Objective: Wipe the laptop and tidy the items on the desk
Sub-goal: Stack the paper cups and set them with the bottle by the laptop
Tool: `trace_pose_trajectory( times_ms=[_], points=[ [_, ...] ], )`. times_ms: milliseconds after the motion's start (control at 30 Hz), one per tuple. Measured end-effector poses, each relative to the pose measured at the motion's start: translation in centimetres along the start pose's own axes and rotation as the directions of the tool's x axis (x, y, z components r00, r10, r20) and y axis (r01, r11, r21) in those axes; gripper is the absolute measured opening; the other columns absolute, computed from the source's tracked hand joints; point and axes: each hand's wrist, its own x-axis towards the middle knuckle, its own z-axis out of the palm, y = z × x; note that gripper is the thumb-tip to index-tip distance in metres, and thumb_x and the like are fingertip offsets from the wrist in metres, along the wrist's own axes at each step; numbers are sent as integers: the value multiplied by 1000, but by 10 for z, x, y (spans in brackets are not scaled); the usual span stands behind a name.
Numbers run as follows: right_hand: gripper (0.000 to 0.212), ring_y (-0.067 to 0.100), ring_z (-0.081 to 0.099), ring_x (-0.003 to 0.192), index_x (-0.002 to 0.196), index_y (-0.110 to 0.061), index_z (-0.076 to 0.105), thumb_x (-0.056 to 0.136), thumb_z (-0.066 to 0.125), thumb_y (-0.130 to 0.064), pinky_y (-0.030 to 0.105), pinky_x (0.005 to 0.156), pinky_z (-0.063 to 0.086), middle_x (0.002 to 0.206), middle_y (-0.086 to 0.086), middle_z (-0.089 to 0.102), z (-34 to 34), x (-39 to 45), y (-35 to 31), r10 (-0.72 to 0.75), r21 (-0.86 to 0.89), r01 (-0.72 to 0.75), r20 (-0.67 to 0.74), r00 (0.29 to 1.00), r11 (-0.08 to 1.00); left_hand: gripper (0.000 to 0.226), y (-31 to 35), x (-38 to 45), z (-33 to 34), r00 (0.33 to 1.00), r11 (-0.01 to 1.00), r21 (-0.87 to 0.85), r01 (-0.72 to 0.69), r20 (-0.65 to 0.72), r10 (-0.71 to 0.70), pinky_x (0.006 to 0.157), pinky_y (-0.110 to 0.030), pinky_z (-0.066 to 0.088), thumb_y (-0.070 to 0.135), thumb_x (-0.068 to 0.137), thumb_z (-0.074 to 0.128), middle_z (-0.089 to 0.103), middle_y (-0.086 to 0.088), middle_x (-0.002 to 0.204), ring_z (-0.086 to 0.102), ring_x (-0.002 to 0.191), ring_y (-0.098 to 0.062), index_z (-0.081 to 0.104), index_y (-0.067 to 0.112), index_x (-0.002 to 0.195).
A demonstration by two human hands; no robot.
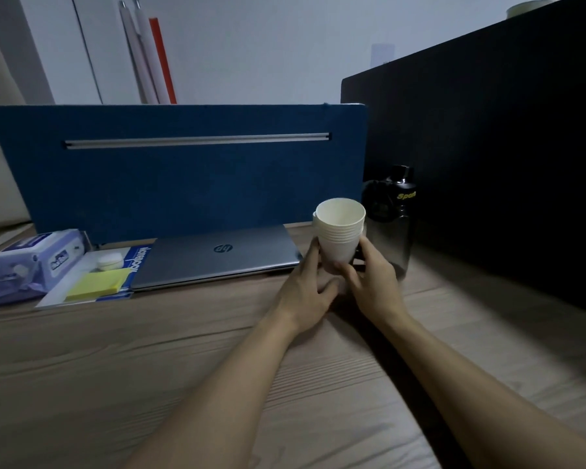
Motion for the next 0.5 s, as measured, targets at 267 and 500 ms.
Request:
trace_pose_trajectory(
  times_ms=[267, 500],
  points=[
    [56, 20, 56, 121, 142, -6, 41, 92, 62, -19, 33, 101, 45, 133, 11, 58, 34, 32, 7, -88, -13, 87, -215, 973, 996, 63, -10, 42, -5, 973, 980, -81, -183, -160, 168, 100, -25, 46, 29, 95, 53, 48, 11, 145, 50, 126, 0, 25, 34, 150],
    [58, -1, 39, 127, 147, -16, 34, 95, 56, -28, 8, 104, 28, 143, 0, 48, 58, 67, 19, -43, 45, 61, -326, 944, 997, 77, -11, 76, -16, 976, 975, -120, -187, -140, 170, 99, -6, 32, 26, 79, 39, 41, 14, 151, 42, 133, 0, 20, 36, 153]
  ],
)
